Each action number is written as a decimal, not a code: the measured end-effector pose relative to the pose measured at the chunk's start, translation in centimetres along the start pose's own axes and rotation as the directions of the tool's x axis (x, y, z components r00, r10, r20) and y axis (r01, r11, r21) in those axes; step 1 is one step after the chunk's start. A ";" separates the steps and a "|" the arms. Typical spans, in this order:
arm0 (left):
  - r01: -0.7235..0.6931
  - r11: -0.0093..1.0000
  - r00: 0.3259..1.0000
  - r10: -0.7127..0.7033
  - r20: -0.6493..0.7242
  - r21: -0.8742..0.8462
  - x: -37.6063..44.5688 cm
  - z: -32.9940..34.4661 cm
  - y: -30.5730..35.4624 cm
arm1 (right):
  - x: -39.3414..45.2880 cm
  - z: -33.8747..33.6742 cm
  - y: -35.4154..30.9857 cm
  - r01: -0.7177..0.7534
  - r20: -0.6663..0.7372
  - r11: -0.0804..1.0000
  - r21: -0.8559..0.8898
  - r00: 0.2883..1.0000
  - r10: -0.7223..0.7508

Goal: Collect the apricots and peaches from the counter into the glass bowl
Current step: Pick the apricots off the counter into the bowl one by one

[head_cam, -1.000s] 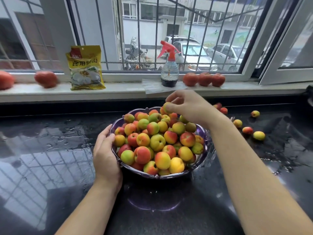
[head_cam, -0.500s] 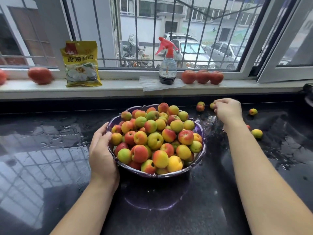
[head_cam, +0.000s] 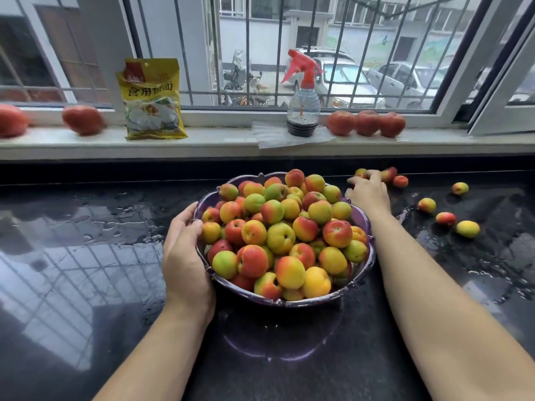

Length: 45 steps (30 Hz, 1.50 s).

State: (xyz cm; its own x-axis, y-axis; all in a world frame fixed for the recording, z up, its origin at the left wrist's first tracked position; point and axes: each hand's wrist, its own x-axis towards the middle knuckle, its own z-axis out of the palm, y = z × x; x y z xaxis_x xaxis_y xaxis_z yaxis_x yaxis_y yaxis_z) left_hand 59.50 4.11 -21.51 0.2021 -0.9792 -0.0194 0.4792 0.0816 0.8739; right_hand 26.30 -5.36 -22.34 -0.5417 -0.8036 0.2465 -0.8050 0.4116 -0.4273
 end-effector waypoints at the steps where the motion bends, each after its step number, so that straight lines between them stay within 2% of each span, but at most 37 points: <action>1: 0.000 1.000 1.000 0.000 -0.001 0.003 0.0 0.0 0.0 | 0.1 0.0 0.0 -0.004 -0.008 1.000 0.018 1.000 0.005; 5: 0.011 1.000 1.000 -0.011 -0.004 0.000 -0.1 0.1 0.1 | 0.1 -0.6 0.7 -0.042 -0.046 0.997 0.065 0.998 0.045; 9: 0.018 1.000 1.000 -0.018 -0.003 0.004 -0.4 0.3 0.4 | 0.1 -0.7 0.9 -0.035 -0.077 0.999 0.026 0.996 0.037; 14: 0.013 1.000 1.000 -0.013 0.001 0.028 -0.3 0.1 0.3 | 1.2 0.1 0.6 0.070 0.052 0.996 -0.059 0.996 -0.067; 17: 0.013 1.000 1.000 -0.013 0.000 0.027 -0.4 0.2 0.5 | 0.7 -0.7 0.4 0.058 -0.068 0.998 -0.017 0.996 -0.059; 19: 0.016 0.999 1.000 -0.016 -0.002 0.034 -0.3 0.2 0.5 | 0.6 -3.5 -1.2 0.049 -0.051 0.985 0.168 0.998 -0.041; 20: 0.016 0.999 1.000 -0.016 -0.004 0.037 -0.3 0.2 0.5 | 0.3 -5.3 -2.4 0.049 0.031 0.932 0.359 0.997 -0.064; 21: 0.015 0.999 1.000 -0.015 -0.006 0.039 -0.3 0.2 0.5 | -0.5 -7.4 -3.9 0.052 0.125 0.834 0.550 0.982 -0.143; 22: 0.013 0.999 1.000 -0.013 -0.009 0.040 -0.4 0.2 0.5 | -1.7 -9.5 -5.4 0.082 0.162 0.730 0.679 0.952 -0.259; 23: 0.011 0.999 1.000 -0.011 -0.011 0.041 -0.4 0.2 0.5 | -2.9 -11.3 -6.7 0.150 0.164 0.678 0.720 0.912 -0.375; 25: 0.010 0.999 1.000 -0.010 -0.011 0.041 -0.5 0.1 0.6 | -5.5 -13.3 -9.0 0.336 0.185 0.708 0.621 0.815 -0.549; 27: 0.013 0.999 1.000 -0.013 -0.005 0.039 -0.5 0.1 0.6 | -6.8 -13.1 -10.2 0.447 0.260 0.755 0.480 0.750 -0.608; 31: 0.020 0.999 1.000 -0.020 0.006 0.038 -0.5 0.2 0.7 | -6.4 -10.9 -10.3 0.485 0.366 0.799 0.355 0.715 -0.596; 33: 0.018 0.999 1.000 -0.018 0.006 0.033 -0.5 0.2 0.6 | -6.0 -10.9 -9.9 0.460 0.352 0.787 0.412 0.716 -0.603; 34: 0.017 0.999 1.000 -0.017 0.004 0.034 -0.5 0.2 0.6 | -5.6 -11.1 -9.7 0.437 0.288 0.769 0.467 0.747 -0.599; 35: 0.017 0.999 1.000 -0.017 0.001 0.040 -0.5 0.2 0.7 | -5.1 -11.1 -9.4 0.406 0.191 0.745 0.529 0.799 -0.571; 37: 0.019 0.999 1.000 -0.019 0.001 0.042 -0.5 0.2 0.7 | -3.5 -10.3 -8.2 0.305 0.020 0.693 0.653 0.908 -0.419; 39: 0.021 0.999 1.000 -0.021 0.001 0.042 -0.5 0.2 0.7 | -1.8 -8.4 -6.2 0.161 -0.032 0.706 0.690 0.981 -0.192; 42: 0.019 0.999 1.000 -0.019 0.004 0.032 -0.5 0.3 0.7 | -1.1 -4.9 -2.8 -0.035 -0.092 0.845 0.534 0.991 0.100; 45: 0.023 0.999 1.000 -0.023 0.007 0.028 -0.6 0.3 0.7 | -1.7 -2.5 -0.5 -0.129 -0.120 0.926 0.355 0.976 0.182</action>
State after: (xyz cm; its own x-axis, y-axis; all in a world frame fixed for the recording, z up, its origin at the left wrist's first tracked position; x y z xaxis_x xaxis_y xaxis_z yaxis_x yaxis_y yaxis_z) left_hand 59.43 4.66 -20.75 0.1847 -0.9821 -0.0364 0.4596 0.0536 0.8865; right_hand 27.03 -3.12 -20.35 -0.7039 -0.6583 0.2669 -0.5898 0.3322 -0.7360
